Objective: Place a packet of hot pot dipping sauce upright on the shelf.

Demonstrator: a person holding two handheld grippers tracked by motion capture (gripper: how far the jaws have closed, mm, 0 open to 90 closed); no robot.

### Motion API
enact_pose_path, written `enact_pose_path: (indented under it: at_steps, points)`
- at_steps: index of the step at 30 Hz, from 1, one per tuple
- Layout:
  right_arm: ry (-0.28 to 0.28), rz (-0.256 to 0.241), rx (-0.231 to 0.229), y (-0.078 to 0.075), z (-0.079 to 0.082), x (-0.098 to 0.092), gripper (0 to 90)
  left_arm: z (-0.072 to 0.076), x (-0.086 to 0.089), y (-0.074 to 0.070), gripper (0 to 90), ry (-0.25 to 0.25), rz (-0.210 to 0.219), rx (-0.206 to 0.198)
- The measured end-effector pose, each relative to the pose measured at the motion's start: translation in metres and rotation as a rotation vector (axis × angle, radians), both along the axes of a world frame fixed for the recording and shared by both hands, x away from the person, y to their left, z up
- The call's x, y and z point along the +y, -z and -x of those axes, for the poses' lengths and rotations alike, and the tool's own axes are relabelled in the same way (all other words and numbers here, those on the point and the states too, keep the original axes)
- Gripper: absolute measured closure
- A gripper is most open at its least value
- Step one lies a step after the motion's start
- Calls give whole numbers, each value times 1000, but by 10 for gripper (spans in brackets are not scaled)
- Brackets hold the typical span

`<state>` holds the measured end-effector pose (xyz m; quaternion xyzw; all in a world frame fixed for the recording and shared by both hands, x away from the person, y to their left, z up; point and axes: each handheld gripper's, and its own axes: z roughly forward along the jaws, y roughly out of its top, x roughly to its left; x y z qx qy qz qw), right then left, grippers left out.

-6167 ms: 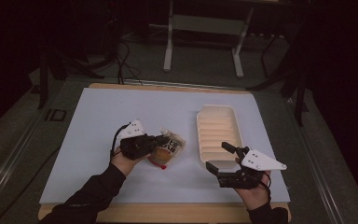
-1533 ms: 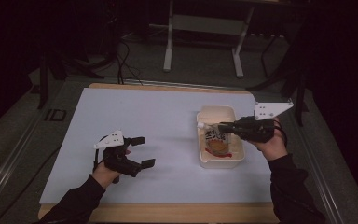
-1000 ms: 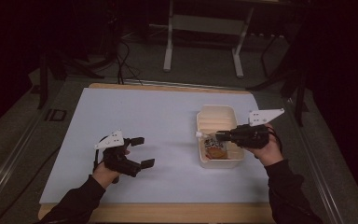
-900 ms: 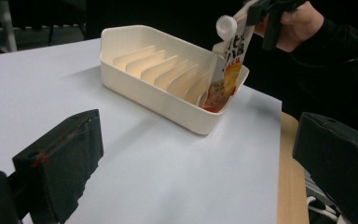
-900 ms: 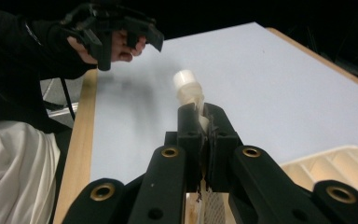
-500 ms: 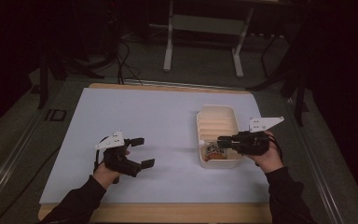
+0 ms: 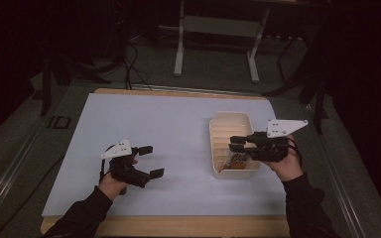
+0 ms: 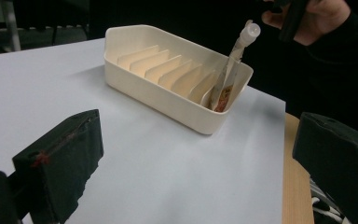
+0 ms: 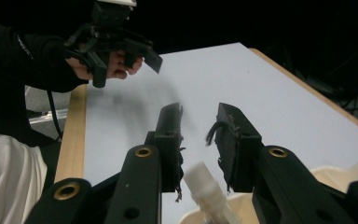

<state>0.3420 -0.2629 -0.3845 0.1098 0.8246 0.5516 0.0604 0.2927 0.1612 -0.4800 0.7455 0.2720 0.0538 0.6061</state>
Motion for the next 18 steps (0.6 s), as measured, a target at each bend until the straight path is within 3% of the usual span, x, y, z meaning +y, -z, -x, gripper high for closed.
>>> enact_pose_path:
  at_steps: [3,5,9,12,15,18]
  points:
    - [14,-3,4,-8,3,6,658,1,0,0,21,1,-6,-4]
    - [42,-7,30,-11,6,11,523,1,0,0,20,3,-10,-12]
    - [79,-21,-7,-12,11,22,359,1,2,1,20,-5,-9,-15]
    - [109,4,-10,-10,13,31,199,2,3,0,20,-10,-13,-20]
    - [125,-2,-2,-6,15,39,122,2,3,0,21,-14,-10,-24]
    - [135,-11,-1,-2,16,44,124,3,3,1,20,-15,-11,-25]
